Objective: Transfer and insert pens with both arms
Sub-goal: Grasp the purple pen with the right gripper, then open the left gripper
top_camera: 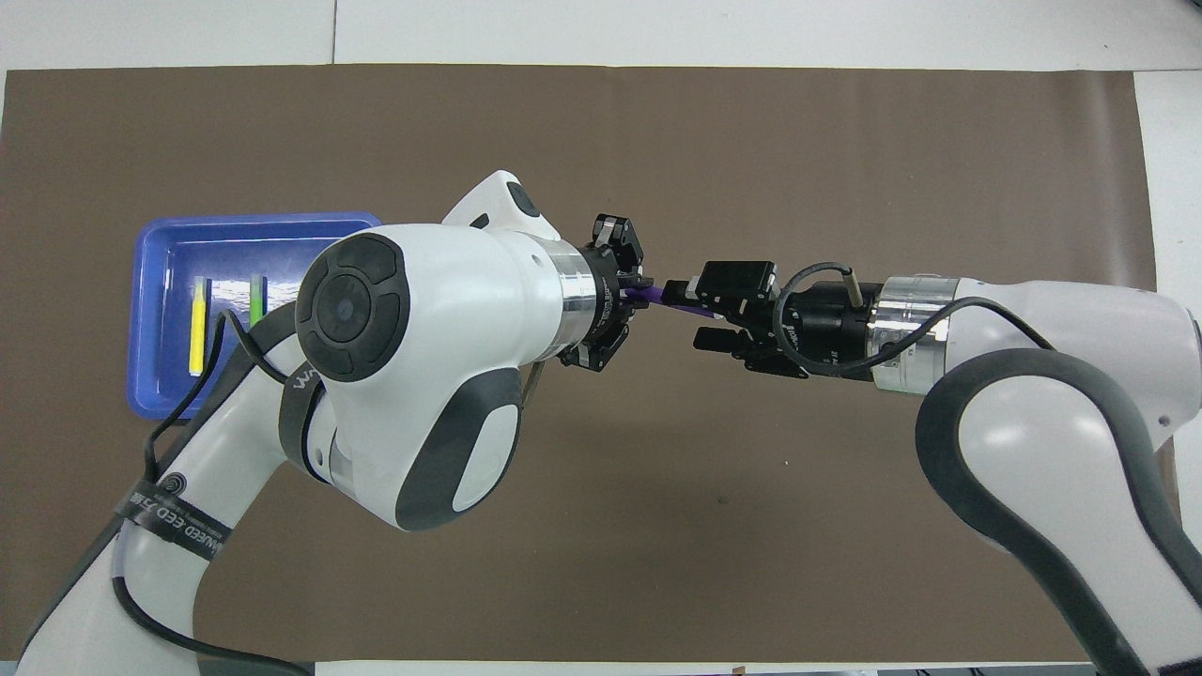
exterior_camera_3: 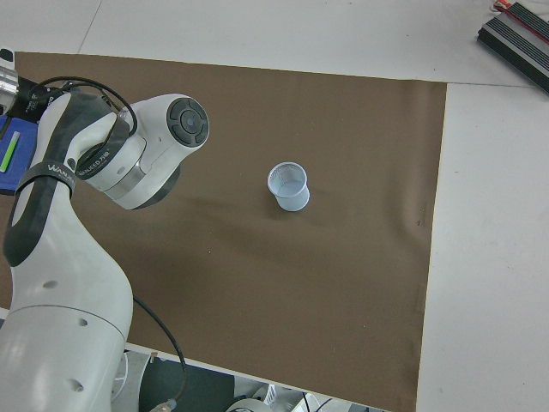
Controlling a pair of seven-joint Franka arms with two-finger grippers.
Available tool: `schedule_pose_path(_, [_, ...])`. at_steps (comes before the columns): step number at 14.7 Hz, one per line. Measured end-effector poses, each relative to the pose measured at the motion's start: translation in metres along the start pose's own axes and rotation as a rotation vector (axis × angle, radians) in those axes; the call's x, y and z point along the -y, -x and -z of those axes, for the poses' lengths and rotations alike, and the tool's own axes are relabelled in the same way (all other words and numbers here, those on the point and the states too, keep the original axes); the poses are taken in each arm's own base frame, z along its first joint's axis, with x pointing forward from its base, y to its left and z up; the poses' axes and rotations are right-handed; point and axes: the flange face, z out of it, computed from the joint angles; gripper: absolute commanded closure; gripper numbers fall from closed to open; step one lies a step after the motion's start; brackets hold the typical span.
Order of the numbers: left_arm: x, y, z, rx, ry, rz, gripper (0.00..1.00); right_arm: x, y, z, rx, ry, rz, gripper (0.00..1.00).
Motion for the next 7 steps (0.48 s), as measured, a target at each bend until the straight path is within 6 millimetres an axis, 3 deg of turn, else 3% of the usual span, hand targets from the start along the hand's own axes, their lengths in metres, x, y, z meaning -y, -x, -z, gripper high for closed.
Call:
schedule_pose_path(3, [0.0017,-0.0011,-0.0026,-0.002,-0.006,0.001,1.0,0.0004,-0.0022,0.0029,-0.005,-0.003,0.0,0.23])
schedule_pose_path(7, [0.0029,-0.0018,-0.0044,-0.004,-0.01,0.002,1.0,0.0003,-0.0027,0.0035,-0.006,-0.004,0.0,0.35])
